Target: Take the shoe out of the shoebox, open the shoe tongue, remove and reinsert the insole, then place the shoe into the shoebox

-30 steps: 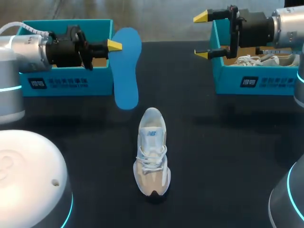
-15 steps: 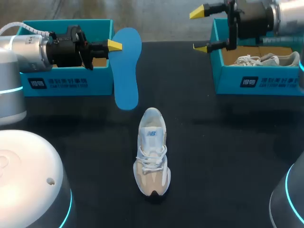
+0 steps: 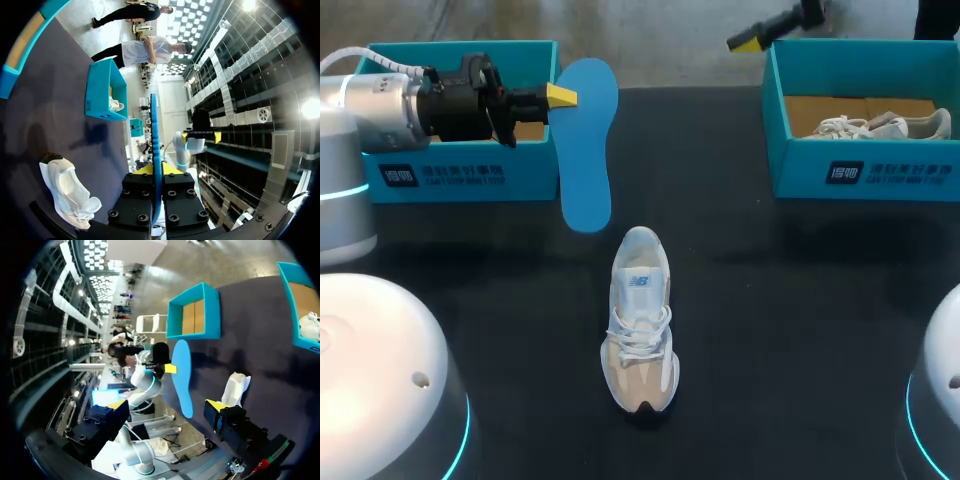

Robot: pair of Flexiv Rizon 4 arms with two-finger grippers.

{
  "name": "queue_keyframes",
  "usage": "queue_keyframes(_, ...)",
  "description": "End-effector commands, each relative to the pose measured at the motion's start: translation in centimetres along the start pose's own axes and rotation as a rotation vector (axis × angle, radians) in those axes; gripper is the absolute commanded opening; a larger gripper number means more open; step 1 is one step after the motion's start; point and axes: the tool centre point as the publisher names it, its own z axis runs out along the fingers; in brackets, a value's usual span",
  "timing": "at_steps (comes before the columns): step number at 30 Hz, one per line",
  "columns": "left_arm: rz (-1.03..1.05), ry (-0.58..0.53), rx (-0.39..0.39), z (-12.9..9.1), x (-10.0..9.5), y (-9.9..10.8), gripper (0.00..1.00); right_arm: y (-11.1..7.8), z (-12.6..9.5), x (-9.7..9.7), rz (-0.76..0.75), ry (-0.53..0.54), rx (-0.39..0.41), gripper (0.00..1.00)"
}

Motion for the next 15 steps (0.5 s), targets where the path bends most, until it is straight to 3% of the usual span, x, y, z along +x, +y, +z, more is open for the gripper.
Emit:
queue_keyframes(1, 0.0, -0.003, 0.001, 0.0, 0.1, 0.0, 0.0, 0.1, -0.3, 2.1, 0.041, -0.461, 0.007, 1.0)
queue_keyframes(15, 0.0, -0.003, 0.001, 0.0, 0.1, 0.0, 0.0, -0.7, 0.7, 6.1, 0.087, -0.803, -0.084, 1.0)
